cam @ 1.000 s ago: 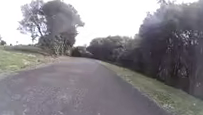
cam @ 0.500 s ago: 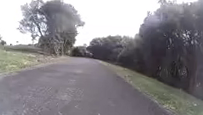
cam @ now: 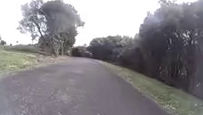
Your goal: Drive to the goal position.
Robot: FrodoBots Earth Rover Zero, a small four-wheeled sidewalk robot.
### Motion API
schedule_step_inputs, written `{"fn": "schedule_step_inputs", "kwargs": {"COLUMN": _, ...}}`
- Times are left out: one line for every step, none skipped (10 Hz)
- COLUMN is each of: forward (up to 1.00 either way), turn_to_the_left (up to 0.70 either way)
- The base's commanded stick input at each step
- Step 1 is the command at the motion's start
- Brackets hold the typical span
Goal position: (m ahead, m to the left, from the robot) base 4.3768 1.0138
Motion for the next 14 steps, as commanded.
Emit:
{"fn": "schedule_step_inputs", "kwargs": {"forward": 0.08, "turn_to_the_left": 0.00}}
{"fn": "schedule_step_inputs", "kwargs": {"forward": 0.08, "turn_to_the_left": 0.00}}
{"fn": "schedule_step_inputs", "kwargs": {"forward": 0.08, "turn_to_the_left": 0.00}}
{"fn": "schedule_step_inputs", "kwargs": {"forward": 0.08, "turn_to_the_left": 0.00}}
{"fn": "schedule_step_inputs", "kwargs": {"forward": 0.08, "turn_to_the_left": 0.00}}
{"fn": "schedule_step_inputs", "kwargs": {"forward": 0.07, "turn_to_the_left": 0.00}}
{"fn": "schedule_step_inputs", "kwargs": {"forward": 0.07, "turn_to_the_left": 0.00}}
{"fn": "schedule_step_inputs", "kwargs": {"forward": 0.07, "turn_to_the_left": 0.00}}
{"fn": "schedule_step_inputs", "kwargs": {"forward": 0.08, "turn_to_the_left": 0.00}}
{"fn": "schedule_step_inputs", "kwargs": {"forward": 0.08, "turn_to_the_left": 0.00}}
{"fn": "schedule_step_inputs", "kwargs": {"forward": 0.08, "turn_to_the_left": 0.00}}
{"fn": "schedule_step_inputs", "kwargs": {"forward": 0.07, "turn_to_the_left": 0.00}}
{"fn": "schedule_step_inputs", "kwargs": {"forward": 0.07, "turn_to_the_left": 0.00}}
{"fn": "schedule_step_inputs", "kwargs": {"forward": 0.07, "turn_to_the_left": 0.00}}
